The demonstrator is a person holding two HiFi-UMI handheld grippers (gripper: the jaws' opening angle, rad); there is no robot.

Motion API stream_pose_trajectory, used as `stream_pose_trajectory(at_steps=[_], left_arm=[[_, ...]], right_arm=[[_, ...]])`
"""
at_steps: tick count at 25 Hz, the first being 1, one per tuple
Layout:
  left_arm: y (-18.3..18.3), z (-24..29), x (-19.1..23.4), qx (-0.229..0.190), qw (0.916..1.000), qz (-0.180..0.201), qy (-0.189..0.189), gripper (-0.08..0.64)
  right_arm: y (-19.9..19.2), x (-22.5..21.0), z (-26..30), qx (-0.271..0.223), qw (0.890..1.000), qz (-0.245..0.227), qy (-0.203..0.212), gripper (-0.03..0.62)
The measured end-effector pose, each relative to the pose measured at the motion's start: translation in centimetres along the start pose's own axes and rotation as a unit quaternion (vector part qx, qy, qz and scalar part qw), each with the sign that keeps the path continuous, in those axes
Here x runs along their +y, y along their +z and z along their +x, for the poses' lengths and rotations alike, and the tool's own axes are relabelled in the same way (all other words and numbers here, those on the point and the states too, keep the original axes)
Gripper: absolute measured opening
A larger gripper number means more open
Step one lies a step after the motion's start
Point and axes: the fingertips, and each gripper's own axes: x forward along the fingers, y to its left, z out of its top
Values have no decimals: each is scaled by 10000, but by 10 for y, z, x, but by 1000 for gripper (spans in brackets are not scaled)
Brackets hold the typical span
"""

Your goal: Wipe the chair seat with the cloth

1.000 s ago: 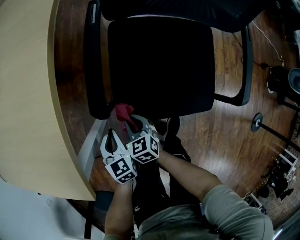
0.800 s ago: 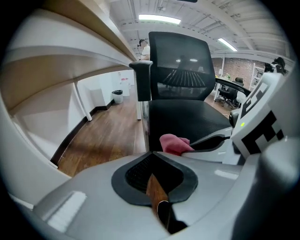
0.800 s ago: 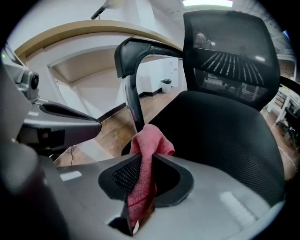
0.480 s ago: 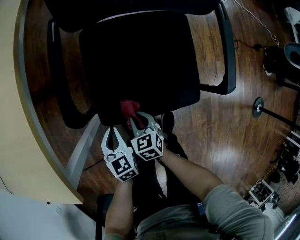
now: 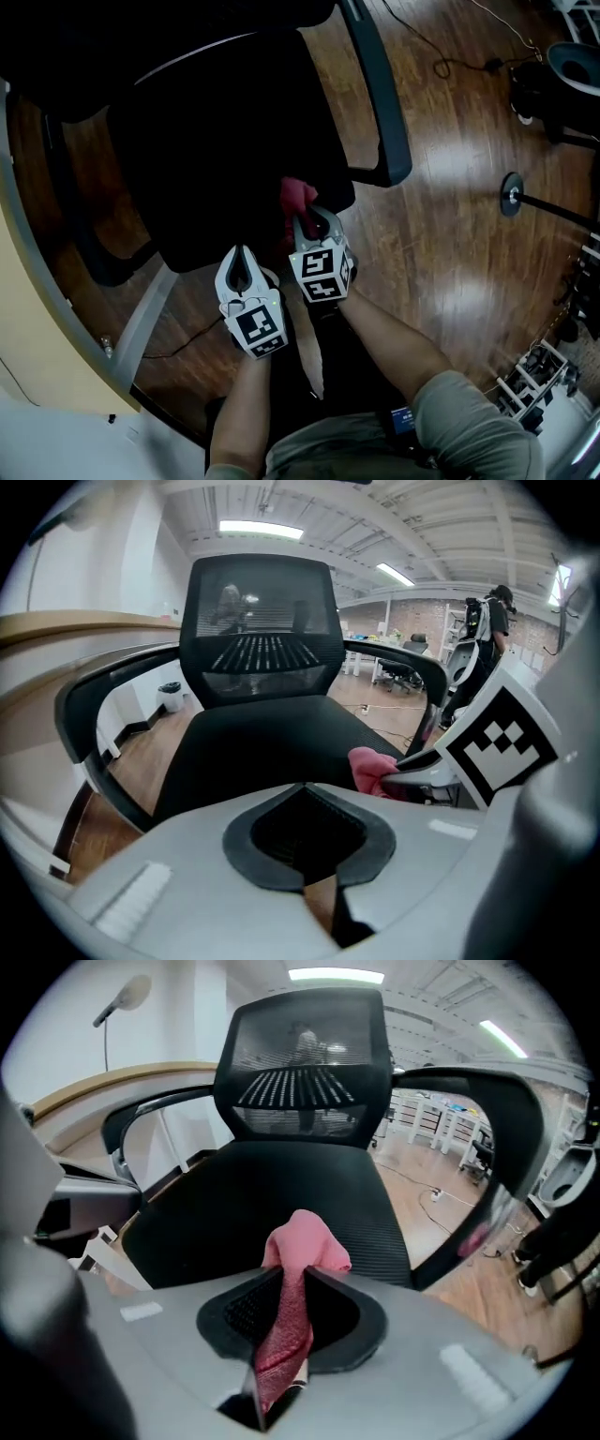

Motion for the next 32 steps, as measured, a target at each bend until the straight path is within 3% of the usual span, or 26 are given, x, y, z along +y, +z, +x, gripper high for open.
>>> stream_pose_trajectory(at_steps=[8,17,25,32], left_arm=[[24,21,-91,-92,9986,344,-386,5],[14,22,-135,31,9974,491,-535,5],[61,-21,-130,-152,9981,398,-449,5],[141,-89,-99,-640,9979,1,-47,5]], right_arm=[[-34,-103,-26,48,9973,536,-510,67],[-57,-120,-27,141,9979,539,-344,67],[-25,-105,-86,-44,9991,422,-7,67],[62,-90,-177,-748,9965,-126,358,67]])
